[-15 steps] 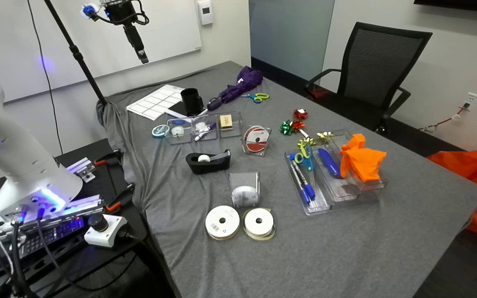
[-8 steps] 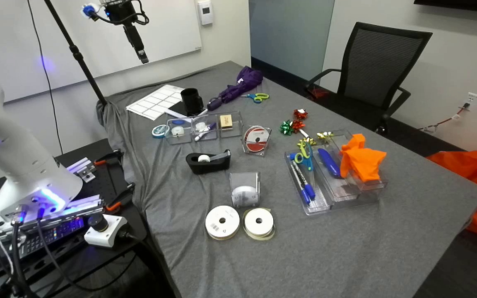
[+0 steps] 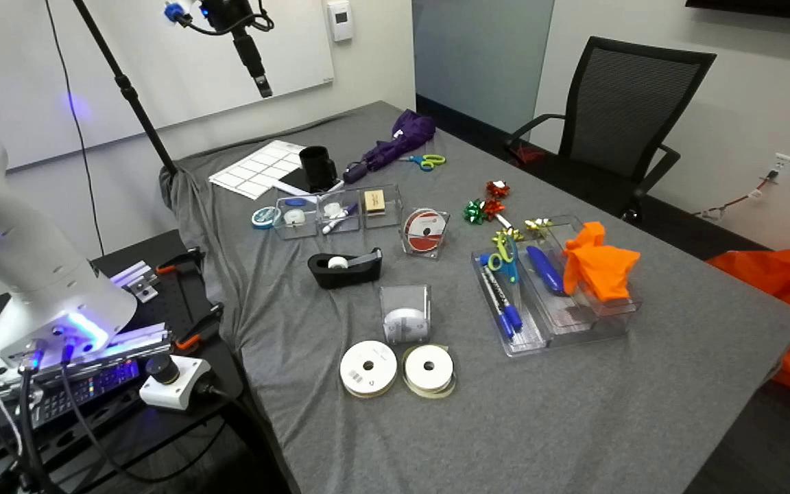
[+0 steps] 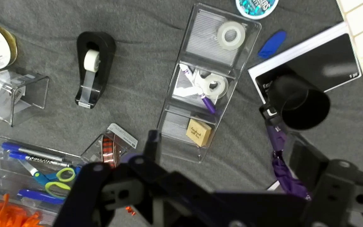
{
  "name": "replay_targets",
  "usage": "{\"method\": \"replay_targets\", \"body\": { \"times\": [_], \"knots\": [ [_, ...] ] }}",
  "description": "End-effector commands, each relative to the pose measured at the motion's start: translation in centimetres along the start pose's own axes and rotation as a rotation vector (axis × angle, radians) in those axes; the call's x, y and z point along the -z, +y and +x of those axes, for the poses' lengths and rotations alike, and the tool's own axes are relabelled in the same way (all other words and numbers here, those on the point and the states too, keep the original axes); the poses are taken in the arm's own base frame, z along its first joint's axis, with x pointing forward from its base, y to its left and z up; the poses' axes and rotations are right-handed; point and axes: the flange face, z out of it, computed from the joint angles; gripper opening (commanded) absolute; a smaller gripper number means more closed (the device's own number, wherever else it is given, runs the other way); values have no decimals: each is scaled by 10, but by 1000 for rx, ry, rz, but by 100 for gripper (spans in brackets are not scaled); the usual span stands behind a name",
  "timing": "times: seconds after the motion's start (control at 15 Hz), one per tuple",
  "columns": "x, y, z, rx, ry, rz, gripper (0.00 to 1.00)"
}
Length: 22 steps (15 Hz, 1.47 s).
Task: Move the white and red disc to the clear container on the left
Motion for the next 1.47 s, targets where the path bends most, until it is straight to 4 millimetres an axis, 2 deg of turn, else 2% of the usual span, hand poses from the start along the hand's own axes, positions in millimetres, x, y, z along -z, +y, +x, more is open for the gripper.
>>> {"method": "replay_targets", "body": {
  "times": [0.0,0.27,0.53,0.6,0.67,0.8,1.13,1.4],
  "knots": [
    [-21,21,50,-46,19,5,100],
    [-48,44,90,-98,0,-3,100],
    [-66,55,117,-138,-43,-19,100],
    [-68,56,121,-146,-43,-25,100],
    [-64,55,108,-134,-27,2,100],
    [-69,57,116,-139,-31,-1,100],
    [-72,58,121,-139,-42,-5,100],
    [-90,85,145,-108,-52,-19,100]
  ]
}}
